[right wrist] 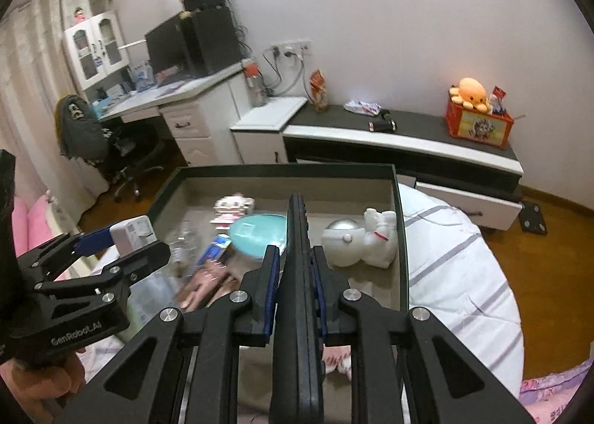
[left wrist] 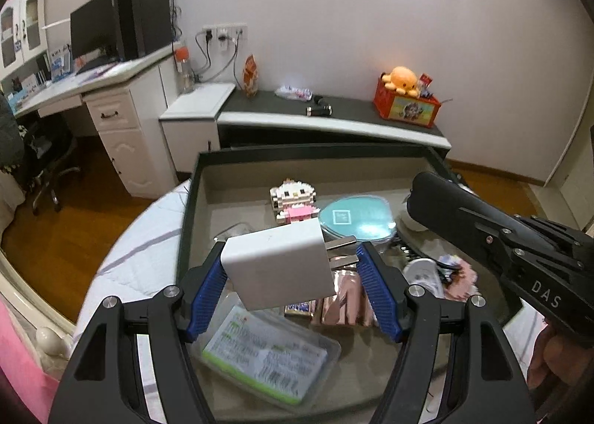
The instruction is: Organize rigid objects
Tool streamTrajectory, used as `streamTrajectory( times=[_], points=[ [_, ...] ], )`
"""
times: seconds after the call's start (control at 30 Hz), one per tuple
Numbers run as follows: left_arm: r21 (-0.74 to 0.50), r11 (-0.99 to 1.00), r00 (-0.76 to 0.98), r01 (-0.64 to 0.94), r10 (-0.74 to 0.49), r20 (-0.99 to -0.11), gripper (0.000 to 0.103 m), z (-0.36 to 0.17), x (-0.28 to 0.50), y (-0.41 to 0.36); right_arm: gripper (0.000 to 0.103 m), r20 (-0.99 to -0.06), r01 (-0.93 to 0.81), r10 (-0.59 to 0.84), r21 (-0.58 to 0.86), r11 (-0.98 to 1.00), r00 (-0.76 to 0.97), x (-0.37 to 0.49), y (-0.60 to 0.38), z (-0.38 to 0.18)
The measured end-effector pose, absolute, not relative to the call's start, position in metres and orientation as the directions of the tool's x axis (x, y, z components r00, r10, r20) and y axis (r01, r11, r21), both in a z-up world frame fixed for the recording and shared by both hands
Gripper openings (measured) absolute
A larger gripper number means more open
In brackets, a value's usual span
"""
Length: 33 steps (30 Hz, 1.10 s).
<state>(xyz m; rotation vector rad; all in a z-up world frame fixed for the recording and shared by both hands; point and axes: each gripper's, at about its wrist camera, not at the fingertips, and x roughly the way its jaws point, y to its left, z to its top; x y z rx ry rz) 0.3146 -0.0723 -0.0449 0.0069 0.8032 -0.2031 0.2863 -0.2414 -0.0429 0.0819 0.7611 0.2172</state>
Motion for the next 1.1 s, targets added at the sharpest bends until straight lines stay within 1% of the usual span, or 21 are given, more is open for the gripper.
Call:
streamTrajectory(
  times=[0.1, 0.13, 0.17, 0.2, 0.23, 0.27, 0.3, 0.33, 0.47, 0.57, 0.63, 0.83, 1.1],
  points=[
    [-0.066, 0.982, 0.654, 0.177, -0.168, -0.737, 0.071, -0.055, 0.323, -0.074, 0.017, -0.691, -0.148, 0.214, 0.154, 0.977, 0.690, 0.296, -0.242, -0.054],
    [-0.062, 0.983, 0.650, 0.170, -0.159, -0.743, 0.072, -0.058, 0.324, -0.073, 0.019, -0.695, -0.143, 0.209, 0.152, 0.978, 0.688, 0.298, -0.242, -0.057],
    [-0.055, 0.985, 0.651, 0.163, -0.149, -0.744, 0.074, -0.059, 0.324, -0.073, 0.024, -0.699, -0.139, 0.200, 0.144, 0.980, 0.687, 0.298, -0.241, -0.059],
    [-0.051, 0.986, 0.654, 0.159, -0.144, -0.742, 0.077, -0.059, 0.323, -0.072, 0.042, -0.702, -0.135, 0.192, 0.136, 0.981, 0.686, 0.298, -0.240, -0.061],
    [-0.049, 0.987, 0.662, 0.155, -0.141, -0.736, 0.087, -0.057, 0.320, -0.071, 0.064, -0.702, -0.131, 0.184, 0.129, 0.983, 0.688, 0.297, -0.240, -0.061],
    [-0.046, 0.988, 0.677, 0.148, -0.135, -0.724, 0.096, -0.052, 0.315, -0.069, 0.072, -0.694, -0.124, 0.176, 0.125, 0.984, 0.698, 0.295, -0.240, -0.060],
    [-0.046, 0.989, 0.687, 0.143, -0.133, -0.714, 0.100, -0.049, 0.313, -0.067, 0.082, -0.684, -0.117, 0.169, 0.122, 0.986, 0.710, 0.292, -0.240, -0.057],
    [-0.051, 0.989, 0.700, 0.140, -0.135, -0.701, 0.103, -0.044, 0.308, -0.064, 0.082, -0.674, -0.112, 0.163, 0.120, 0.987, 0.721, 0.288, -0.241, -0.055],
    [-0.070, 0.990, 0.733, 0.121, -0.136, -0.667, 0.103, -0.025, 0.288, -0.051, 0.085, -0.663, -0.108, 0.170, 0.134, 0.985, 0.730, 0.275, -0.242, -0.046],
    [-0.078, 0.992, 0.757, 0.101, -0.127, -0.641, 0.103, -0.013, 0.267, -0.042, 0.089, -0.653, -0.083, 0.165, 0.154, 0.985, 0.739, 0.260, -0.244, -0.040],
    [-0.087, 0.992, 0.768, 0.093, -0.127, -0.628, 0.103, -0.005, 0.252, -0.036, 0.103, -0.642, -0.069, 0.166, 0.173, 0.982, 0.748, 0.250, -0.247, -0.035],
    [-0.125, 0.988, 0.785, 0.086, -0.144, -0.603, 0.103, 0.011, 0.208, -0.020, 0.103, -0.612, -0.063, 0.178, 0.204, 0.977, 0.770, 0.211, -0.243, -0.018],
    [-0.111, 0.991, 0.797, 0.075, -0.126, -0.591, 0.103, 0.012, 0.147, -0.011, 0.103, -0.564, -0.091, 0.195, 0.206, 0.974, 0.803, 0.148, -0.229, 0.003]
  ],
)
